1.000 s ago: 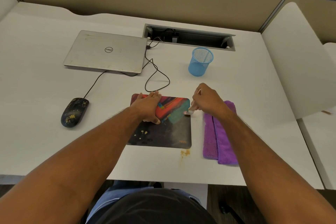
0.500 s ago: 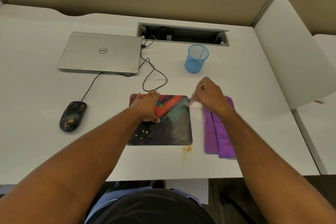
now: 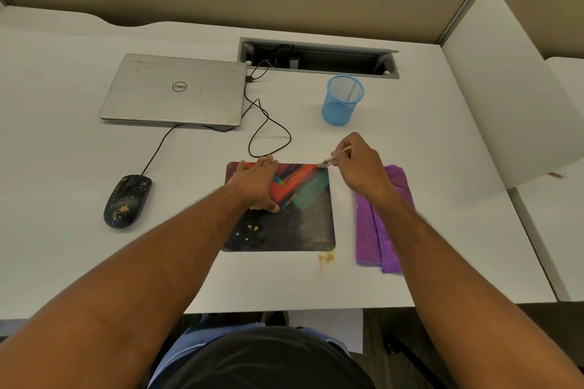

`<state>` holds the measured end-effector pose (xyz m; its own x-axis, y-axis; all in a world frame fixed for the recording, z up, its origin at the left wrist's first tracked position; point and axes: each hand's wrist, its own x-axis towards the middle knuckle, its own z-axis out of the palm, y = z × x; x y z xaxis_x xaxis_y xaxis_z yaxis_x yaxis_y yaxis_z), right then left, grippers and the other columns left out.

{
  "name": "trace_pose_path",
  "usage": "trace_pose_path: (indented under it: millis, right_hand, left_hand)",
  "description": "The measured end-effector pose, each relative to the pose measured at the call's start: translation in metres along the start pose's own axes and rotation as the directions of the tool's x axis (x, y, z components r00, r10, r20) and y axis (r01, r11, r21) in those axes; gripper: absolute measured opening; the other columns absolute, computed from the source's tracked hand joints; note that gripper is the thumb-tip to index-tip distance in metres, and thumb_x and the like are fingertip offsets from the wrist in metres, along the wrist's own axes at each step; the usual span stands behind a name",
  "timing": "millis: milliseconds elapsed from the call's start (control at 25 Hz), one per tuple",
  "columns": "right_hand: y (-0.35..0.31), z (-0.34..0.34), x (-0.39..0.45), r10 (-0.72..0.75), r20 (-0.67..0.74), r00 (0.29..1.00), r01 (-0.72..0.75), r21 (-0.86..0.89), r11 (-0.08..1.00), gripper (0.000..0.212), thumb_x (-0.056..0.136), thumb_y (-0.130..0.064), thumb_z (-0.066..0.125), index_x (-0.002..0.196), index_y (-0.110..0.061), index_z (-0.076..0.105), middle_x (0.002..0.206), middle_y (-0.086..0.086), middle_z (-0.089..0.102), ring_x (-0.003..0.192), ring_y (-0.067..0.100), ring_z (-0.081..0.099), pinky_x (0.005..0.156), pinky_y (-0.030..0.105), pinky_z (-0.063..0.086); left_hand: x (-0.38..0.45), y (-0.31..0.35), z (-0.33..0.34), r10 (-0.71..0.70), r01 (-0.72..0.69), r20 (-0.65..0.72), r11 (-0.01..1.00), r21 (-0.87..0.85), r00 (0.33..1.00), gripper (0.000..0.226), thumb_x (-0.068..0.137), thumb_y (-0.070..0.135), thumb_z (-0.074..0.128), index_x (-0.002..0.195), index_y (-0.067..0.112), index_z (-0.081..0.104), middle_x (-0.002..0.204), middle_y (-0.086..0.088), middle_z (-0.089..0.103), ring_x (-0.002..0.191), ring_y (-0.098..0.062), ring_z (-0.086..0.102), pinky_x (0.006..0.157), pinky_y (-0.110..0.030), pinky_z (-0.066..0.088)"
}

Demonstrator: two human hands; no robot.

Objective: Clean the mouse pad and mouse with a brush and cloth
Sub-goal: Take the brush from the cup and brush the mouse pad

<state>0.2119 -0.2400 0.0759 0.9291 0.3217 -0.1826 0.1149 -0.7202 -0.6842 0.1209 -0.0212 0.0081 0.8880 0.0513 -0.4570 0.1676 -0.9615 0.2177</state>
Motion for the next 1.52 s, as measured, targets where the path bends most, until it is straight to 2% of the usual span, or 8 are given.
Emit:
trace_pose_path:
  millis: [160,400,600,800,1000,1200,1360,1520]
  right_hand:
    - [0.004,0.004,-0.001,0.042,0.201,0.979,0.002,-0.216,0.976,0.004,0.095,-0.017,0.052,0.092,-0.017,0.054,0.088,0.007,0.071,0.077,0.022,0.07,0.065,0.04,0.057]
    - [0.002,0.003,0.001,-0.002,0.0,1.0,0.002,0.013,1.0,0.004,0.1,-0.019,0.053,0.099,-0.019,0.057,0.098,0.001,0.07,0.089,0.018,0.068,0.069,0.032,0.054]
    - [0.005,0.004,0.001,0.037,0.228,0.973,-0.022,-0.067,0.997,0.006,0.087,-0.011,0.054,0.087,-0.016,0.058,0.074,0.002,0.074,0.068,0.018,0.075,0.071,0.046,0.063]
    - [0.004,0.009,-0.001,0.007,-0.035,0.999,-0.003,0.11,0.994,0.006,0.1,-0.019,0.057,0.095,-0.022,0.055,0.099,0.001,0.071,0.09,0.017,0.07,0.072,0.034,0.057]
    - [0.005,0.011,0.005,0.039,0.266,0.963,-0.013,-0.099,0.995,0.006,0.089,-0.009,0.056,0.09,-0.013,0.06,0.089,0.011,0.072,0.083,0.026,0.073,0.068,0.038,0.056]
    - [-0.001,0.01,0.0,-0.003,-0.033,0.999,0.005,0.054,0.999,0.004,0.099,-0.02,0.059,0.096,-0.021,0.056,0.094,-0.002,0.069,0.087,0.015,0.066,0.064,0.027,0.048]
    - [0.0,0.011,-0.003,0.021,0.256,0.966,0.011,-0.122,0.992,0.008,0.088,-0.013,0.063,0.092,-0.017,0.057,0.092,0.007,0.069,0.087,0.025,0.071,0.074,0.043,0.06]
    - [-0.007,0.011,-0.002,-0.006,-0.047,0.999,0.009,0.061,0.998,0.006,0.096,-0.021,0.064,0.095,-0.02,0.057,0.091,0.001,0.07,0.085,0.017,0.068,0.064,0.027,0.05]
  left_hand:
    - [0.001,0.0,0.0,-0.004,0.004,0.0,1.0,0.0,1.0,0.123,0.07,0.058,0.08,0.159,0.019,0.003,0.167,-0.003,0.003,0.152,-0.022,0.008,0.122,-0.052,0.006]
    - [0.0,0.0,0.0,-0.008,0.008,0.001,1.0,-0.007,1.0,0.123,0.07,0.058,0.081,0.159,0.02,0.003,0.167,-0.002,0.003,0.152,-0.022,0.008,0.122,-0.052,0.007]
    - [0.0,0.0,0.0,-0.005,0.005,-0.001,1.0,0.007,1.0,0.124,0.07,0.058,0.08,0.159,0.019,0.002,0.167,-0.002,0.002,0.152,-0.021,0.006,0.122,-0.053,0.007]
    - [-0.001,0.001,-0.001,-0.01,0.01,0.001,1.0,-0.003,1.0,0.124,0.07,0.057,0.081,0.159,0.019,0.002,0.167,-0.002,0.002,0.152,-0.021,0.006,0.122,-0.053,0.008]
    - [-0.003,0.002,-0.002,-0.013,0.013,0.005,1.0,-0.007,1.0,0.123,0.071,0.056,0.081,0.159,0.02,0.003,0.167,-0.002,0.002,0.152,-0.022,0.008,0.122,-0.053,0.009]
    - [-0.004,0.002,-0.003,-0.009,0.009,-0.001,1.0,-0.011,1.0,0.123,0.071,0.055,0.081,0.159,0.019,0.003,0.167,-0.002,0.002,0.152,-0.021,0.008,0.122,-0.053,0.008]
    - [-0.003,0.002,-0.003,-0.011,0.011,-0.003,1.0,-0.016,1.0,0.123,0.071,0.056,0.081,0.158,0.02,0.004,0.167,-0.002,0.003,0.152,-0.022,0.009,0.122,-0.053,0.009]
    - [-0.003,0.001,-0.001,-0.006,0.006,-0.004,1.0,-0.023,1.0,0.123,0.07,0.056,0.081,0.158,0.02,0.003,0.167,-0.001,0.003,0.152,-0.021,0.009,0.122,-0.053,0.009]
